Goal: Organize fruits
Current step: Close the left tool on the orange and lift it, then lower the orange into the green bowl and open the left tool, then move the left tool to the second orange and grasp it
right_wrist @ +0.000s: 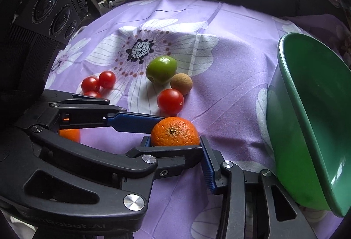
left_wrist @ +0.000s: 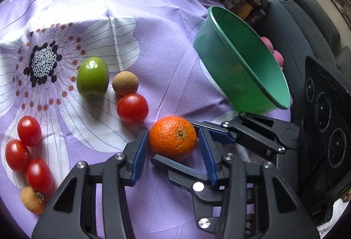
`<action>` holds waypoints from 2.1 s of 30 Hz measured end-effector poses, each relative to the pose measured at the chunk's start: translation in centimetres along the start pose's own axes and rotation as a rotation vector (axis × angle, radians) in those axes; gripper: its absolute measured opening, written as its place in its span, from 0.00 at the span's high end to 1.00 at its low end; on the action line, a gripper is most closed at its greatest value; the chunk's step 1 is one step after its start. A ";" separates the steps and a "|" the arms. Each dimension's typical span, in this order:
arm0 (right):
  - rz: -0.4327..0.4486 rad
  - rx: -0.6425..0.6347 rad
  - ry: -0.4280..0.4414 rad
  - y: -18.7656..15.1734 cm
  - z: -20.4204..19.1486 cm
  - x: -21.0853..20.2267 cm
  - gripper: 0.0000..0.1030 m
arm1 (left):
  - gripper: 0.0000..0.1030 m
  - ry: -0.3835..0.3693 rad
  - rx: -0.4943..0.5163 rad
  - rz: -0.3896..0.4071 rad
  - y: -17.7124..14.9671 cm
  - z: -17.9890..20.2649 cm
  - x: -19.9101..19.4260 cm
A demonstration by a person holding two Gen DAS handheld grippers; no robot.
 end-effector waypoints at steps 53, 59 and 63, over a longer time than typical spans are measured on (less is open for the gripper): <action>0.238 0.106 -0.208 2.4 8.0 -11.1 0.57 | 0.17 0.197 0.376 0.296 7.2 10.1 -1.7; 0.231 0.060 -0.156 2.5 5.3 -11.3 0.51 | 0.07 0.347 0.351 0.328 5.8 6.6 -4.9; 0.200 0.021 -0.112 2.1 2.8 -10.4 0.50 | 0.02 0.410 0.308 0.334 4.5 3.9 -7.0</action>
Point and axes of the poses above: each gripper's, at about its wrist camera, not at the fingertips, and x roughly the way its jaws point, z to its right, y to its top, the point moved 7 cm from there along x, roughly the way its jaws point, and after that the axes turned 9 degrees about z, right-handed, at the moved point
